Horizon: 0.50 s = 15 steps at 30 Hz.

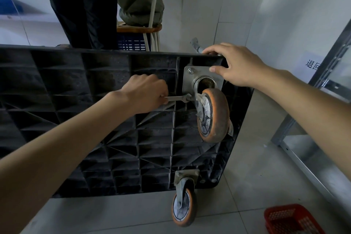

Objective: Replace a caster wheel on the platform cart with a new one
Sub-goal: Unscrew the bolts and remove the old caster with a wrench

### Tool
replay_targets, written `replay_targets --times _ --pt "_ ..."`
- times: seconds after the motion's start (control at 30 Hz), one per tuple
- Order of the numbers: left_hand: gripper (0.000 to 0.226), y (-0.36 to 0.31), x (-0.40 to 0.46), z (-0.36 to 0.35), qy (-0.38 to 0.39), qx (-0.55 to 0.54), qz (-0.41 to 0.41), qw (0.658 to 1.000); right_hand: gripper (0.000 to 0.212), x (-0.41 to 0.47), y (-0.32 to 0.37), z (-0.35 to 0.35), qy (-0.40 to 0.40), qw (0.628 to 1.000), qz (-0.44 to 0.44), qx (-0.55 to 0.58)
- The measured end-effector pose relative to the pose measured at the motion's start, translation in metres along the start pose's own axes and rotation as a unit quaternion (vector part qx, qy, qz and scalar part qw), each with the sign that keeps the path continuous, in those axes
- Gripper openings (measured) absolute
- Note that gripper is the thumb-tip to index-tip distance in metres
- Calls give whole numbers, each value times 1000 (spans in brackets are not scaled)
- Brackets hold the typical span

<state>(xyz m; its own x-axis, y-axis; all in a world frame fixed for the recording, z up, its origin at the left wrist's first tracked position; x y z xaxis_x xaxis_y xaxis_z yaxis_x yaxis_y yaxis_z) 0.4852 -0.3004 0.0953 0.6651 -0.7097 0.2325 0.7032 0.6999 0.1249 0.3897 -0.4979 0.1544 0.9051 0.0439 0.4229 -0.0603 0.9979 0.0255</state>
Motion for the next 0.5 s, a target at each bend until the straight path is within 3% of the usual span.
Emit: replay_targets --times 0.07,0.13,0.3,0.43,0.5 --pt "19 2 -1 -8 22 -42 15 999 44 0 0 0 -1 1000 0 2" --pt "21 6 -5 -29 67 -152 48 985 44 -1 0 -1 -5 1000 -1 4" --pt "24 -24 -32 -91 66 -417 131 897 44 -2 0 -1 -8 1000 0 5" --pt "22 -58 -42 -121 92 -548 171 814 44 0 1 -2 -2 1000 3 2" --pt "24 -61 -47 -129 104 -575 171 793 44 -1 1 -1 0 1000 1 4"
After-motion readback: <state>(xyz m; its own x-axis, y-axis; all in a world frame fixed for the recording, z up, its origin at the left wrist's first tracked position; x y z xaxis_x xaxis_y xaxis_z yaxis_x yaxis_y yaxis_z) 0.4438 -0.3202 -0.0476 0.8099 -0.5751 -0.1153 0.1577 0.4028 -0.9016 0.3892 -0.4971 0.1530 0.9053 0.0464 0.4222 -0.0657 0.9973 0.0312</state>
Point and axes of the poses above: each hand's wrist, its own x-axis towards the middle knuckle, its own z-axis out of the back of the hand, y = z × x, the point moved 5 cm from there along x, towards the middle knuckle, and after that the axes turned 12 degrees about z, right-handed, at the moved point
